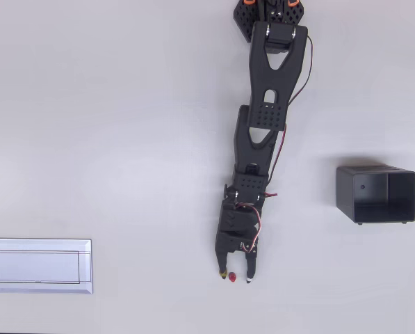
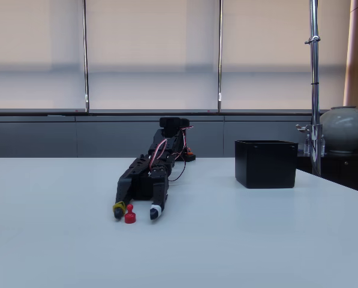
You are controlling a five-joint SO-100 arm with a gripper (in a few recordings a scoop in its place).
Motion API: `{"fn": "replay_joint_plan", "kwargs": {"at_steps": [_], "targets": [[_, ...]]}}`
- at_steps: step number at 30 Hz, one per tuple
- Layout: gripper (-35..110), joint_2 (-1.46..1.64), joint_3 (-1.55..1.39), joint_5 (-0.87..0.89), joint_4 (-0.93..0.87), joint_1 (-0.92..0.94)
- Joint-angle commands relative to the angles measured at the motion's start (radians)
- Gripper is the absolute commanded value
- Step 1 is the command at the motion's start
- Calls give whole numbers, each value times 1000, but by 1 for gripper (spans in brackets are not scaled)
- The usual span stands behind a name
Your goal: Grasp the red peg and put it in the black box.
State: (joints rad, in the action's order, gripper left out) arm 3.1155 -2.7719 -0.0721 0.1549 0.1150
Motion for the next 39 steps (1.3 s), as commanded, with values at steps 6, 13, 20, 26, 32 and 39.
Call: {"fn": "replay_joint_plan", "kwargs": {"at_steps": [6, 13, 20, 26, 32, 39], "targets": [[20, 2, -54, -6, -75, 18], [19, 2, -55, -18, -75, 18], [15, -2, -55, -25, -72, 15], [10, -6, -55, -32, -69, 14], [7, -6, -55, -32, -69, 14], [2, -6, -55, -32, -67, 12]]}}
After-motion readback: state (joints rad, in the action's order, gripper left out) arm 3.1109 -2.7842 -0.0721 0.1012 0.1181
